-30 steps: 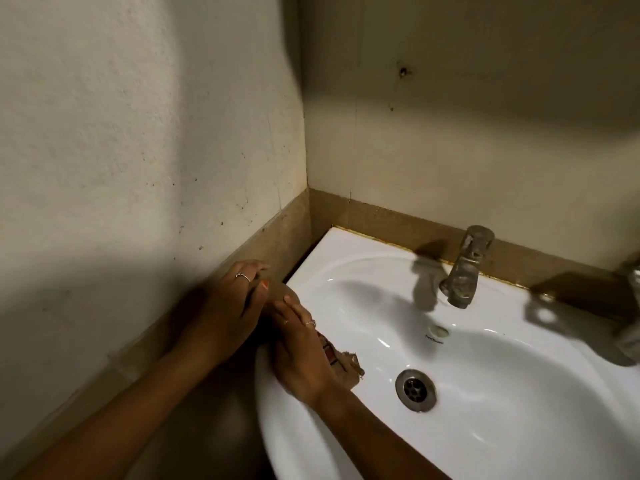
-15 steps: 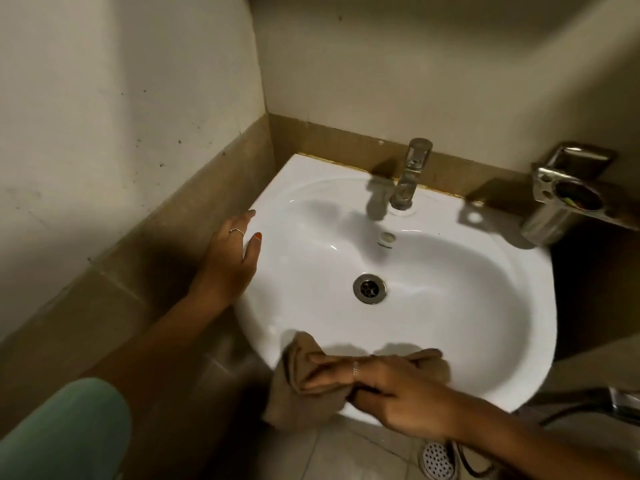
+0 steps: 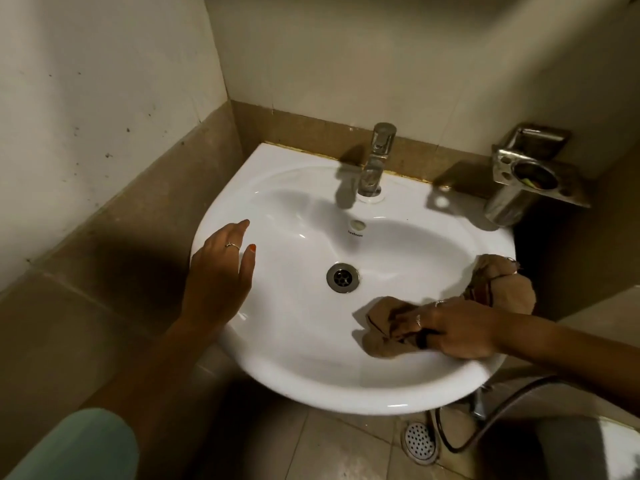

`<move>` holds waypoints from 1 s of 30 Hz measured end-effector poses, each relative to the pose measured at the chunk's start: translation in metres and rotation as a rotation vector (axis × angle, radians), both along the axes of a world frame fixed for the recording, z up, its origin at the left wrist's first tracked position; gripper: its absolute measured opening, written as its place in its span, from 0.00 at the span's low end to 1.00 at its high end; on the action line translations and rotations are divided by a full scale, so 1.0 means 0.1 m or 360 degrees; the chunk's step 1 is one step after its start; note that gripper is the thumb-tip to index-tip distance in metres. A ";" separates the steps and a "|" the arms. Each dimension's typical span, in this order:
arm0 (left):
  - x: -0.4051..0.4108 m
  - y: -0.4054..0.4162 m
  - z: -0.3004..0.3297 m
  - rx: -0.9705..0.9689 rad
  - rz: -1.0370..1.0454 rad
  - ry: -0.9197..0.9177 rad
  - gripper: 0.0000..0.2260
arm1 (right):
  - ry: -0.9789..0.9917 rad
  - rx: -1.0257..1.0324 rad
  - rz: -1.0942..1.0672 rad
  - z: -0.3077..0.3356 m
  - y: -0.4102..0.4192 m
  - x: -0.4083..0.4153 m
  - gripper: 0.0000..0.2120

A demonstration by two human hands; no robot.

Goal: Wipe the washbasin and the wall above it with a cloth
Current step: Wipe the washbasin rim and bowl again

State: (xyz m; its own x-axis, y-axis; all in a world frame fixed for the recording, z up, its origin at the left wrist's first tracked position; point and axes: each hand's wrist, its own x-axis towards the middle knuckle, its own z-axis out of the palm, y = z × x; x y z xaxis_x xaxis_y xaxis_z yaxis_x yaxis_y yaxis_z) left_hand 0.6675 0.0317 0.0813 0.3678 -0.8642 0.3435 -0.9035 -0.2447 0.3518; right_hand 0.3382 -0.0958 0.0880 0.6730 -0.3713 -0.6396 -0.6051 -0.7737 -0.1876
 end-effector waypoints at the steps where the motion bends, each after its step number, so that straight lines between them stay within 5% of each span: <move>1: 0.00 -0.01 -0.01 0.0014 0.0001 -0.0014 0.20 | 0.0018 -0.0109 0.0021 -0.05 -0.06 0.06 0.20; 5: -0.02 -0.03 0.00 0.0085 0.0028 -0.0048 0.21 | 0.0147 -0.0788 -0.0033 -0.02 -0.22 0.14 0.22; 11: -0.04 -0.03 0.01 0.0143 0.0049 -0.0055 0.25 | -0.0205 -0.1214 -0.0308 0.07 -0.06 -0.19 0.19; 23: -0.10 -0.01 0.09 0.0195 0.0117 0.0095 0.28 | -0.0921 -0.0789 -0.1087 0.09 1.41 0.42 0.15; 30: -0.08 -0.01 0.08 0.0275 0.0098 0.0118 0.29 | -0.0751 -0.0503 -0.0851 0.15 1.77 1.16 0.22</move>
State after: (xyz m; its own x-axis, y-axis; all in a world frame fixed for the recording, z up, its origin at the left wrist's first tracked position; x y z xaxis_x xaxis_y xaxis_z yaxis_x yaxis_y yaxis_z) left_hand 0.6599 0.0303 0.0894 0.4406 -0.8830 0.1619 -0.8582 -0.3614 0.3647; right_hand 0.4543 0.0810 0.1030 0.5259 -0.8390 -0.1398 -0.8220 -0.4592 -0.3369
